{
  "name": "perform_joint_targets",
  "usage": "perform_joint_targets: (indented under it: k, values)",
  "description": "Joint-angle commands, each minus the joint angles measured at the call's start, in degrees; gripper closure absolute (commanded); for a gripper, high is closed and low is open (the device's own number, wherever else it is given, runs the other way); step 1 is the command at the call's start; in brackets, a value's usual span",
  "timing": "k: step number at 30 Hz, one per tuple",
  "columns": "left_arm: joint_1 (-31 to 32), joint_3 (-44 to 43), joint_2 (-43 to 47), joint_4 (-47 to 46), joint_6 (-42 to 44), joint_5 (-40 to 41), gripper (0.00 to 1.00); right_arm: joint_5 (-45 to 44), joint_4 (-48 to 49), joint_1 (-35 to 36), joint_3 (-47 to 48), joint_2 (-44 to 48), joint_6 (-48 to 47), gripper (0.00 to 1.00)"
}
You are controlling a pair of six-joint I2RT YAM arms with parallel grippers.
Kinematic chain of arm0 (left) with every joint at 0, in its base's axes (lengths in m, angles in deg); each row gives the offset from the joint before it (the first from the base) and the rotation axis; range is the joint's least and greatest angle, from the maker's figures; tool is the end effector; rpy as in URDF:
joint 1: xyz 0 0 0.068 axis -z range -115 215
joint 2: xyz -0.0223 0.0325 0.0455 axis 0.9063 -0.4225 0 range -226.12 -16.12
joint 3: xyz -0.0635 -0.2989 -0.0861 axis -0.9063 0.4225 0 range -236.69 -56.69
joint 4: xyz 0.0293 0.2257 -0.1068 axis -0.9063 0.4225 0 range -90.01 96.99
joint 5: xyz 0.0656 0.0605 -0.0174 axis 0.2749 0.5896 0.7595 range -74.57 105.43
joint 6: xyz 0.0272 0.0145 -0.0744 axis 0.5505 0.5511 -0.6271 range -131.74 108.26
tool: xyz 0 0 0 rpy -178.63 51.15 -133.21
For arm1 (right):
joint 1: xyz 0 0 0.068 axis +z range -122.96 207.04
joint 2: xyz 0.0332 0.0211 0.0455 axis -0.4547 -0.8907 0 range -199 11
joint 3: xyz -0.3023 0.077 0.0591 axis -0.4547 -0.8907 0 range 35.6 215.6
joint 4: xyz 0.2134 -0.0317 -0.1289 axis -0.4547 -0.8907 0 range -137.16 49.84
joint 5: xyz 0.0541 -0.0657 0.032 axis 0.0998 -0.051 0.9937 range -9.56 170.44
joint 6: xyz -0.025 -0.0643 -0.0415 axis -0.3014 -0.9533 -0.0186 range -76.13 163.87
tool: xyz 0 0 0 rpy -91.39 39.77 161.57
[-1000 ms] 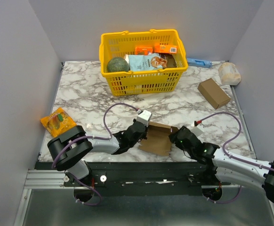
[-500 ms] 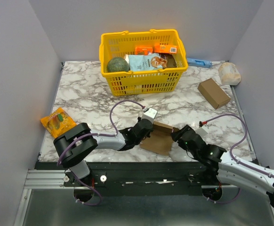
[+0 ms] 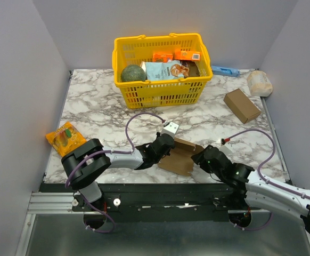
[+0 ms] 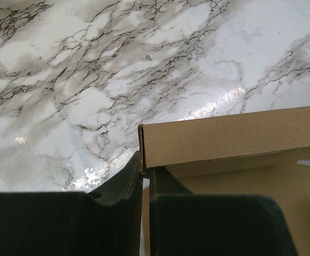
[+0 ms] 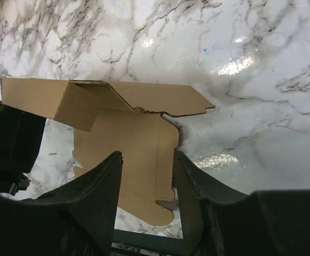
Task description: Fold the paper box
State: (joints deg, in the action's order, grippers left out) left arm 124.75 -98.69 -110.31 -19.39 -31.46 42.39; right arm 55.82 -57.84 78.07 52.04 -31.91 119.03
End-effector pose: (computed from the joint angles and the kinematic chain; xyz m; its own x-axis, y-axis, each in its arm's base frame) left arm 0.2027 -0.2846 0.2006 -0.4521 0.1780 -0.8740 0.4519 0.8905 -0.0524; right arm 0.1030 0.0811 0.1783 -0.6136 0.6387 -0.4643 0.2905 0.7294 0.6194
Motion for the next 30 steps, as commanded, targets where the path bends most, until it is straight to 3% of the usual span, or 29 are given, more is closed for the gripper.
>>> perform_joint_targets:
  k: [1, 10, 24, 30]
  values:
    - [0.1, 0.4, 1.5, 1.8, -0.3, 1.0, 0.88, -4.3, 4.1, 0.3, 0.2, -3.0, 1.0, 0.48]
    - [0.1, 1.1, 2.5, 1.5, -0.4, 0.0, 0.89, -6.8, 6.1, 0.2, 4.7, -17.3, 2.7, 0.46]
    - [-0.1, 2.2, 4.1, 0.3, -1.6, -1.9, 0.89, -9.1, 8.1, 0.1, 4.6, -20.3, 3.6, 0.47]
    - [-0.1, 1.9, 3.8, 0.5, -1.3, -2.0, 0.9, -11.6, 9.7, 0.0, 5.1, -19.2, -0.9, 0.51]
